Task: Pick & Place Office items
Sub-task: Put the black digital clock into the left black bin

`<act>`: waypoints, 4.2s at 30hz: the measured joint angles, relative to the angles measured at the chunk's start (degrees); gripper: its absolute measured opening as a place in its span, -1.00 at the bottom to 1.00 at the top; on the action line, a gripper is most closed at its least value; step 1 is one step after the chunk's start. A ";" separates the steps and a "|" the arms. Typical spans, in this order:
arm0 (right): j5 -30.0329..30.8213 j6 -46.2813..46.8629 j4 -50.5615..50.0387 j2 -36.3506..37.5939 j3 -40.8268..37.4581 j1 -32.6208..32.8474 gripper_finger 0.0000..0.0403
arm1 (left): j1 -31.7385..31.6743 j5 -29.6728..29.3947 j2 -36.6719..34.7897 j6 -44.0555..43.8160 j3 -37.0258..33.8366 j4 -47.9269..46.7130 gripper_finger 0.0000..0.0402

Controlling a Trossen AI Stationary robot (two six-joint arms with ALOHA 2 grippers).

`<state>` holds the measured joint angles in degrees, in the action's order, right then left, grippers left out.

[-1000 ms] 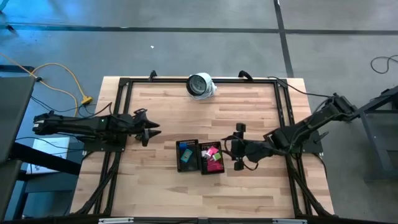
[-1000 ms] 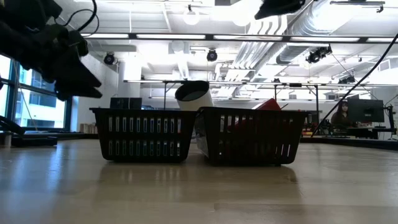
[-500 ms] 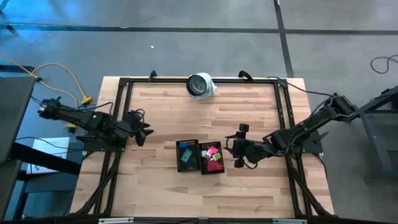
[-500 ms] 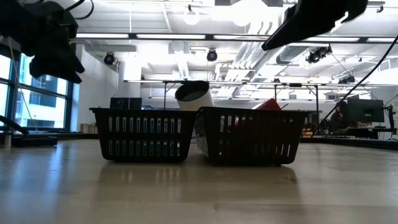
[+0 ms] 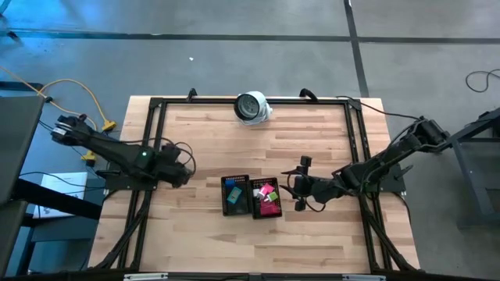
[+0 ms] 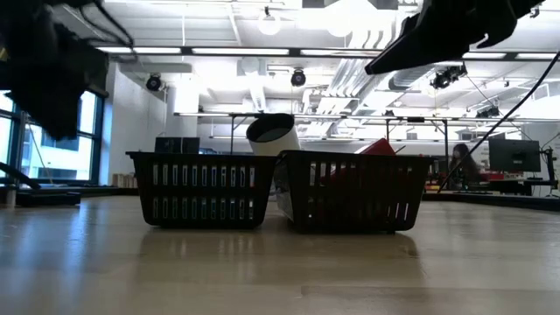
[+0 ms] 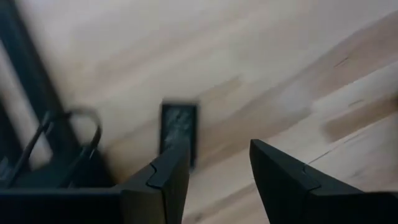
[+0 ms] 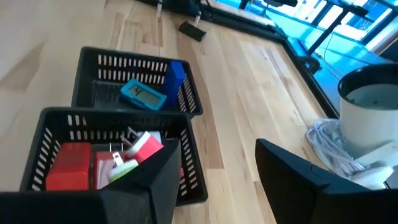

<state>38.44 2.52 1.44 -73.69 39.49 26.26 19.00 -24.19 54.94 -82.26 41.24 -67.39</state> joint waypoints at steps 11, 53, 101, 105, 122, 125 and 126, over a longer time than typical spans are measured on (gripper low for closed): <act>-2.37 -1.39 0.98 0.00 -0.16 -1.33 -0.04 | -9.12 8.75 10.30 5.10 0.01 -1.98 -0.21; -8.68 2.21 -1.63 0.00 -0.16 -1.25 -0.04 | -15.79 13.95 24.08 16.31 -0.16 9.29 -0.21; -8.85 3.46 -2.16 0.00 -0.16 -1.25 -0.04 | -18.13 12.70 23.12 28.98 0.56 17.95 -0.21; -8.84 3.44 -2.11 0.00 -0.16 -1.25 -0.04 | -18.15 12.28 23.12 30.19 0.56 17.92 -0.21; -8.85 3.46 -2.76 0.00 -0.16 -1.25 -0.04 | -18.15 15.18 23.10 31.38 0.65 18.34 -0.01; -8.85 3.45 -2.83 -0.03 -0.16 -1.25 -0.04 | -18.14 15.96 23.10 31.26 0.65 18.37 0.05; -8.85 3.46 -2.92 -0.03 -0.16 -1.25 -0.04 | -18.14 15.96 23.10 31.22 0.65 18.38 0.07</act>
<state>29.58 5.98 -1.48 -73.71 39.33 25.02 0.86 -8.23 78.04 -51.04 41.89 -49.01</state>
